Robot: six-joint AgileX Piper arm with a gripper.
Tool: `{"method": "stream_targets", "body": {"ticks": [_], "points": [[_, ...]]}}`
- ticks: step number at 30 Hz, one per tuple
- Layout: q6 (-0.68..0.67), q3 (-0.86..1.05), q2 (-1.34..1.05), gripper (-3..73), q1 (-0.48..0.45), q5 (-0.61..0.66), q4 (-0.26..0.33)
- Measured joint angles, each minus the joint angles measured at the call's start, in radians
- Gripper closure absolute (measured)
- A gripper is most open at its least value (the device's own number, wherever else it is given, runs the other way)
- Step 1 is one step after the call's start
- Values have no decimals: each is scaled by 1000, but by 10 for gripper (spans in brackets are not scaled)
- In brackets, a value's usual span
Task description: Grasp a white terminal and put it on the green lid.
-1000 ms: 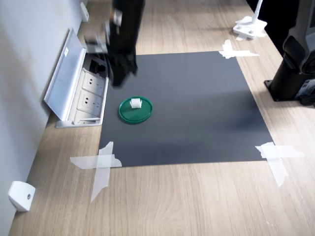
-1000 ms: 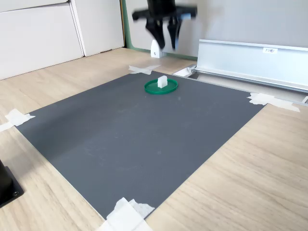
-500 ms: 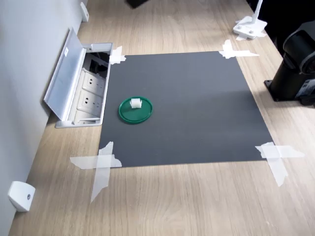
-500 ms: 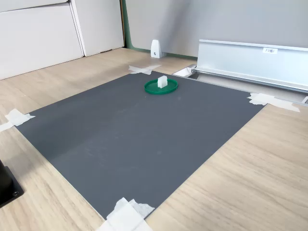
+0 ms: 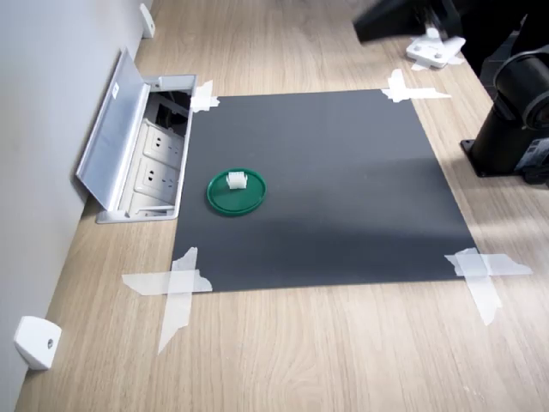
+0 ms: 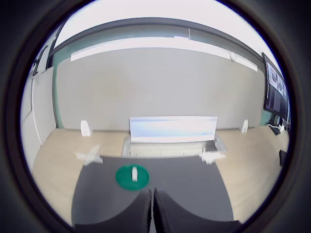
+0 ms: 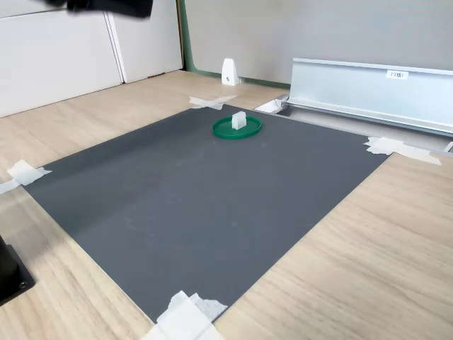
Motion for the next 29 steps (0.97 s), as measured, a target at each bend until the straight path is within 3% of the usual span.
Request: {"method": "stream_targets", "body": {"ticks": [12,29], "points": [[0,233,-251,702,1,-30,-2],[0,245,-280,702,1,-22,-2]]}}
